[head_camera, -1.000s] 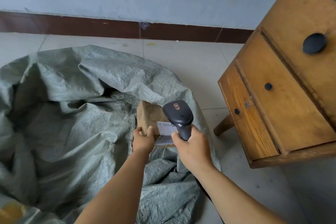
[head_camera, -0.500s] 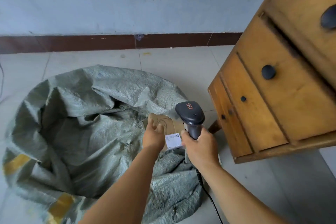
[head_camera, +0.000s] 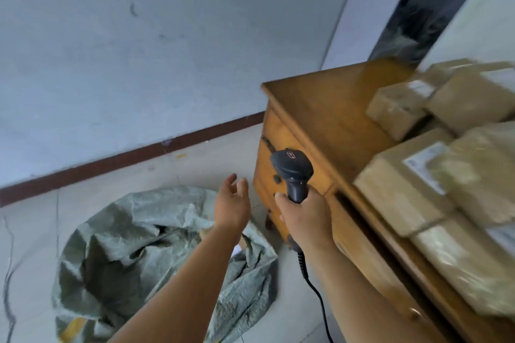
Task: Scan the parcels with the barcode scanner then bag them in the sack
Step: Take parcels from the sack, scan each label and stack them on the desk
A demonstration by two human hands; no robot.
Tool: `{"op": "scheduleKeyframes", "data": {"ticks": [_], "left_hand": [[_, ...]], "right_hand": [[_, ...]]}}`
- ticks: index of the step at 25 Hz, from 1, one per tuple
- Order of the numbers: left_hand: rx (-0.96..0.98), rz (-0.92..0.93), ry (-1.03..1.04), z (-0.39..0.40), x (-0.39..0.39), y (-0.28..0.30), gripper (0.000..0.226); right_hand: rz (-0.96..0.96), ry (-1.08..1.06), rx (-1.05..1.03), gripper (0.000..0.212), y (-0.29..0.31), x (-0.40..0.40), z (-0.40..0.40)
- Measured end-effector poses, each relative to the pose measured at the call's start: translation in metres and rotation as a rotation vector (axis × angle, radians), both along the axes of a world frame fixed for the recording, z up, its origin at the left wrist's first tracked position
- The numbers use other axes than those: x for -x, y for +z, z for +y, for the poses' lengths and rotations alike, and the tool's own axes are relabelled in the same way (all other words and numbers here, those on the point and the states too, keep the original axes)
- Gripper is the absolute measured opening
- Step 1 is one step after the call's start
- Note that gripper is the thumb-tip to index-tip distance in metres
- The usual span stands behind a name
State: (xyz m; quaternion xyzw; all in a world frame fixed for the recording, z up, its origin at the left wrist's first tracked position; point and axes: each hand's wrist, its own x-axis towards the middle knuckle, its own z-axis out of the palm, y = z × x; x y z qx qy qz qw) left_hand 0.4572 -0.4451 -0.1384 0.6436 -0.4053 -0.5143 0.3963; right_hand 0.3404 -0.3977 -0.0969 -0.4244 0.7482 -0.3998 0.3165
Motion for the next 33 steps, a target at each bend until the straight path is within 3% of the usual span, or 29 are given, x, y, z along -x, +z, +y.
{"op": "scheduleKeyframes", "data": {"ticks": [4,11,14,18,24,33], "left_hand": [[0.111,0.033,-0.202,0.022,0.05,0.07,0.048],[0.235,-0.008,-0.574,0.069,0.134,0.142,0.055],[0.302,-0.054,-0.745,0.073,0.167,0.162,0.066],[0.468,-0.245,-0.925,0.078,0.204,0.181,0.09],[0.453,-0.542,-0.98,0.078,0.241,0.196,0.114],[0.419,-0.631,-0.966,0.061,0.265,0.189,0.13]], "right_hand": [[-0.032,-0.153,0.039,0.02,0.075,0.033,0.045],[0.0,-0.392,0.078,0.024,0.138,0.091,0.128],[0.018,-0.506,0.077,0.021,0.16,0.114,0.152],[-0.065,-0.586,0.09,0.019,0.19,0.146,0.178],[-0.085,-0.444,-0.067,0.027,0.244,0.194,0.196],[0.042,-0.225,-0.332,0.023,0.31,0.261,0.178]]}}
